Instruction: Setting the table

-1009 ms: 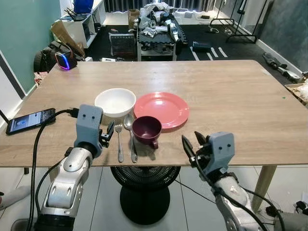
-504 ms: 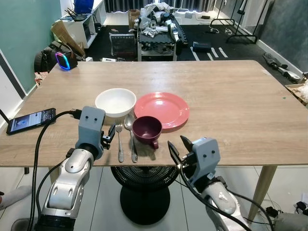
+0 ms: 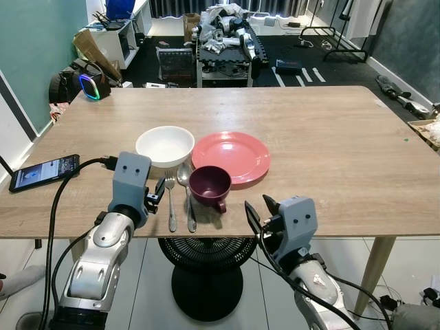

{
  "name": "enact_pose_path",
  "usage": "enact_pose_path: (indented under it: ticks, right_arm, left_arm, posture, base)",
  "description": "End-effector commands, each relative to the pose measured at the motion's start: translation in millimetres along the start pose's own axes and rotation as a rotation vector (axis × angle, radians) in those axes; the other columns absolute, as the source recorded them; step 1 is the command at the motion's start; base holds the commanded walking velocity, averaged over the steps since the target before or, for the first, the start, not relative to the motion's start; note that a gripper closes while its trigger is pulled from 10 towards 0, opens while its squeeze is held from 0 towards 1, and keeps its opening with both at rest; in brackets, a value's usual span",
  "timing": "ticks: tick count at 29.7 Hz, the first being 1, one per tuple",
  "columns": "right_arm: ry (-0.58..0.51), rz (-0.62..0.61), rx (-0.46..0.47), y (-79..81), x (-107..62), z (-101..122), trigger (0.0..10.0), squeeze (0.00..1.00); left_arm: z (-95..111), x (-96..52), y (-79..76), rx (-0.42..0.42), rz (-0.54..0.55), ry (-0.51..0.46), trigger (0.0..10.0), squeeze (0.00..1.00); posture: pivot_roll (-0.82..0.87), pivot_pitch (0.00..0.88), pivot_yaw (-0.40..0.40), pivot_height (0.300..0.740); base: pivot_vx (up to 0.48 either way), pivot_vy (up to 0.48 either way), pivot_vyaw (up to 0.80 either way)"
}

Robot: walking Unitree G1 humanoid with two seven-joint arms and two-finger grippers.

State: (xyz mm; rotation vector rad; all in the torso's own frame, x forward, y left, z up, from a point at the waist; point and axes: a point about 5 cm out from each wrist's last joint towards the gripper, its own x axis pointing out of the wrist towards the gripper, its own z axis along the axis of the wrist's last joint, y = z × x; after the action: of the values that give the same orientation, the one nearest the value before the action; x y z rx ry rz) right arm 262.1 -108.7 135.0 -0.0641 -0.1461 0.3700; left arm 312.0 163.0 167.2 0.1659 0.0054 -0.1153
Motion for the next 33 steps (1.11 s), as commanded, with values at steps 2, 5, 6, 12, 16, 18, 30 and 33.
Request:
enact_pose_path:
  ticks: [2, 5, 6, 12, 16, 18, 30, 33]
  right_arm:
    - [0.017, 0.021, 0.014, 3.6, -1.7, -3.5, 10.0, 0.0]
    - [0.018, 0.031, 0.016, 5.7, -1.0, -3.3, 10.0, 0.0]
    - [0.021, 0.038, 0.021, 8.4, -0.1, -3.9, 10.0, 0.0]
    - [0.058, 0.01, 0.025, 11.8, 4.5, -13.2, 10.0, 1.0]
    - [0.066, 0.009, 0.04, 12.9, 7.1, -15.0, 10.0, 1.0]
    - [0.083, -0.001, 0.044, 12.6, 9.5, -18.1, 10.0, 1.0]
    - [0.106, 0.075, 0.102, 32.1, 21.8, -22.8, 10.0, 0.0]
    - [0.121, 0.087, 0.109, 36.9, 23.7, -26.4, 10.0, 0.0]
  left_arm:
    - [-0.9, -0.9, -0.2, 0.018, -0.004, 0.006, 10.0, 0.0]
    - [-0.8, -0.8, -0.3, 0.019, -0.005, 0.006, 10.0, 0.0]
    - [-0.8, -0.7, -0.4, 0.021, -0.006, 0.005, 10.0, 0.0]
    - [-0.3, -0.2, -1.8, 0.017, -0.007, 0.005, 10.0, 0.0]
    - [0.4, 0.9, -3.2, 0.015, -0.007, 0.004, 10.0, 0.0]
    - [3.4, 4.3, -7.0, 0.014, -0.018, -0.005, 10.0, 0.0]
    - [18.2, 21.4, -32.6, 0.019, -0.129, -0.033, 10.0, 0.0]
    - [19.5, 24.5, -34.5, 0.025, -0.135, -0.033, 10.0, 0.0]
  posture:
    - [-0.02, 0.0, 0.1, 0.74]
    - [-0.02, 0.0, 0.099, 0.74]
    - [-0.02, 0.0, 0.099, 0.74]
    - [-0.02, 0.0, 0.096, 0.74]
    - [-0.01, 0.0, 0.093, 0.74]
    - [0.0, 0.0, 0.09, 0.74]
    - [0.0, 0.017, 0.089, 0.74]
    - [0.0, 0.025, 0.089, 0.74]
  base:
    - [0.0, 0.0, 0.0]
    - [0.0, 0.0, 0.0]
    - [0.0, 0.0, 0.0]
    - [0.0, 0.0, 0.0]
    - [0.0, 0.0, 0.0]
    - [0.0, 0.0, 0.0]
    - [0.0, 0.0, 0.0]
    - [0.0, 0.0, 0.0]
